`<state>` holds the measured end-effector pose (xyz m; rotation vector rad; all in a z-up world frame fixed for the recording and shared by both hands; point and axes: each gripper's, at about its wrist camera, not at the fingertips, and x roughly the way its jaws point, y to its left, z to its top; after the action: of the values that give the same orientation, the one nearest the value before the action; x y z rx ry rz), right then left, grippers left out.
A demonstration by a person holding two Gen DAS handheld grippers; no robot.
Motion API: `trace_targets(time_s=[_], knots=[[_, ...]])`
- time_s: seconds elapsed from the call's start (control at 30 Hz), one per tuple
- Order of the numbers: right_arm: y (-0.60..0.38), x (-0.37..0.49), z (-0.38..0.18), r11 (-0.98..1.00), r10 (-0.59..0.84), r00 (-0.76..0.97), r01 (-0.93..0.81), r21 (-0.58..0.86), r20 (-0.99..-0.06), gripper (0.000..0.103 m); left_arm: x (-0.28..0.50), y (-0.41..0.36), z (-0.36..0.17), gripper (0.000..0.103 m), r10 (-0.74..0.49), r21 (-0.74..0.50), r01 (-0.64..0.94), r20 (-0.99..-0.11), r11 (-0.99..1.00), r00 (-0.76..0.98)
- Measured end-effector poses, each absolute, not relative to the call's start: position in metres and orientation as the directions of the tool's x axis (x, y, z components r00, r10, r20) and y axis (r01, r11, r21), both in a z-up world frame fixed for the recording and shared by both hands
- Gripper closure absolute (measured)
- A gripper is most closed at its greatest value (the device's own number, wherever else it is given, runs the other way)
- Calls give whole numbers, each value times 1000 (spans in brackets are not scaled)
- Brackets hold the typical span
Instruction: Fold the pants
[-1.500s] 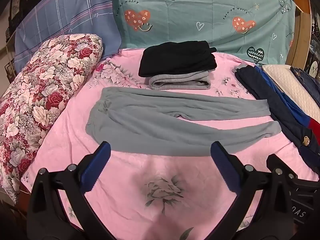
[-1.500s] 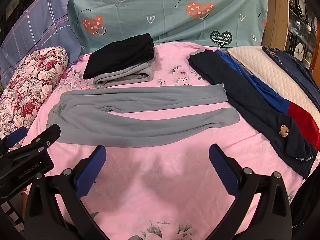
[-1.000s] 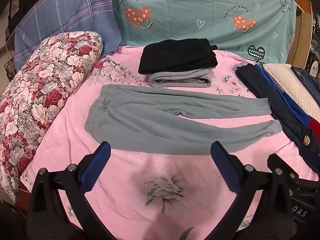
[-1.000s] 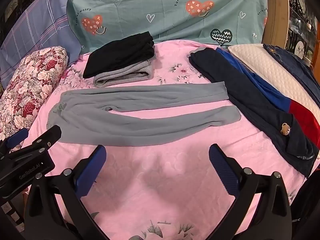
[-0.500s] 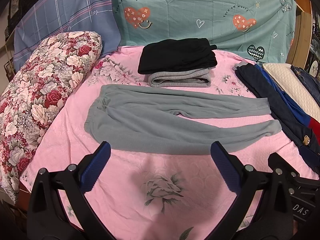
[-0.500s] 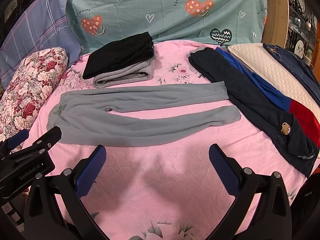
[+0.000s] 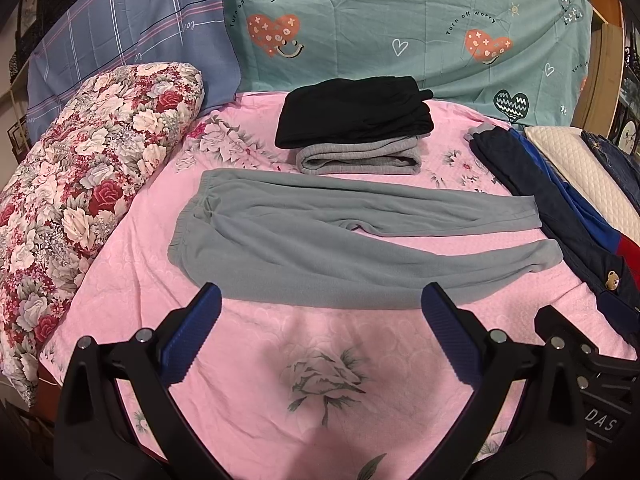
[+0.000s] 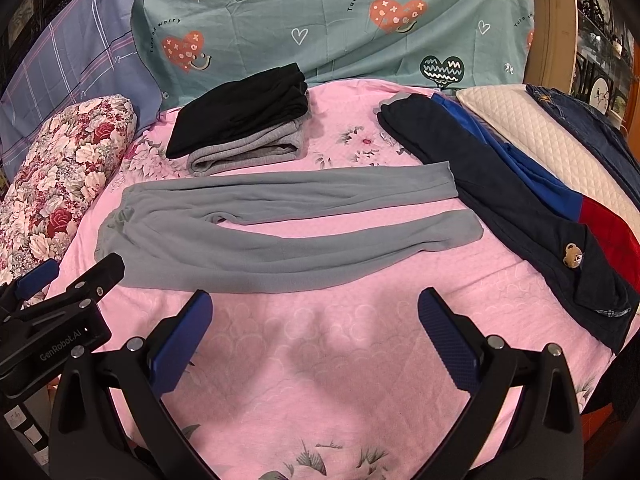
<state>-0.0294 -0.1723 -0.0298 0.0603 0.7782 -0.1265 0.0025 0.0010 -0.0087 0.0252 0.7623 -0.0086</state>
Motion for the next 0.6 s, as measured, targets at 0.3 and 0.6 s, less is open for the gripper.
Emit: trace_targets(time_s=[0.3,0.6], knots=[[-172,-29,-29,991,-90,704,134,7,-704,1,4,-2,-11,2,-1,15,16,-693,1000,721],[-172,-29,-29,991,-89,704,134,9,-705,1,3,-1,-10,2,-1,15,16,-694,1000,720]])
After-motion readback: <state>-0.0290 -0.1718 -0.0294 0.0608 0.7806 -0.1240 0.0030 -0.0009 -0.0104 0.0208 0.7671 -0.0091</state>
